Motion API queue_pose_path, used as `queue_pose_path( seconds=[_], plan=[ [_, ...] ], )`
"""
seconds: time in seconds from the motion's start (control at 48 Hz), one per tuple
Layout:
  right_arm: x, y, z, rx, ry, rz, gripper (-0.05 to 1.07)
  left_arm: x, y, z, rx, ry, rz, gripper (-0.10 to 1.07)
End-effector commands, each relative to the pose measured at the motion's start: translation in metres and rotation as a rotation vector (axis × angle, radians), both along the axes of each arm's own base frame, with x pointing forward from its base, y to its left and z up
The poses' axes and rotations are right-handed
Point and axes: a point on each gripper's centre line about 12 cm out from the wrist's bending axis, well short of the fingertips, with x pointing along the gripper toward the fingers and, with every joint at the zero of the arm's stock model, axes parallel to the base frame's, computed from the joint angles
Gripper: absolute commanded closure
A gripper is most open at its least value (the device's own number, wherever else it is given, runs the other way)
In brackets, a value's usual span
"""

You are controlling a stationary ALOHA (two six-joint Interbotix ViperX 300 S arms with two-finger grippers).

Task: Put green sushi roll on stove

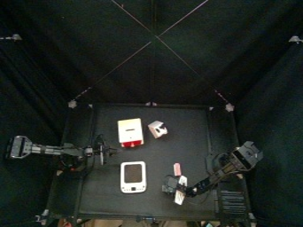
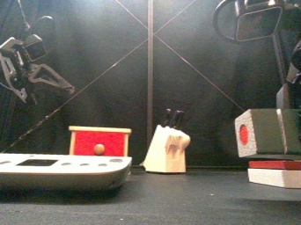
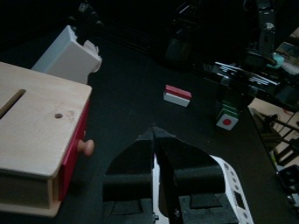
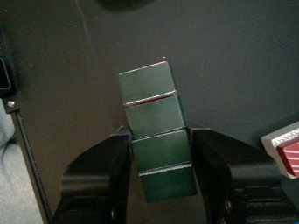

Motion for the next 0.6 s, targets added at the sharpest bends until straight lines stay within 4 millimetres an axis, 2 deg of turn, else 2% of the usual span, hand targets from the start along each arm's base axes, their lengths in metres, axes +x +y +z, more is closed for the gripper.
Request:
queue_pose_path(
  seconds=[0.0,0.188,0.354,0.583],
  plan=[
    [0.007,0.003,0.019,0.03,-0.053,0.005,0.43,0.002,0.0,0.003,0.001,-0.009,-0.001,0.58],
    [0.03,-0.006,0.038,0.045,-0.113,-0.035,0.43,0.002,0.0,0.003,0.001,-0.011,-0.001,0.58],
    [0.063,-0.023,0.056,0.068,-0.186,-0.074,0.43,0.002,0.0,0.003,0.004,-0.009,-0.003,0.58],
    [0.112,-0.045,0.065,0.11,-0.246,-0.129,0.43,0.002,0.0,0.003,0.002,-0.009,-0.003,0.58]
  ],
)
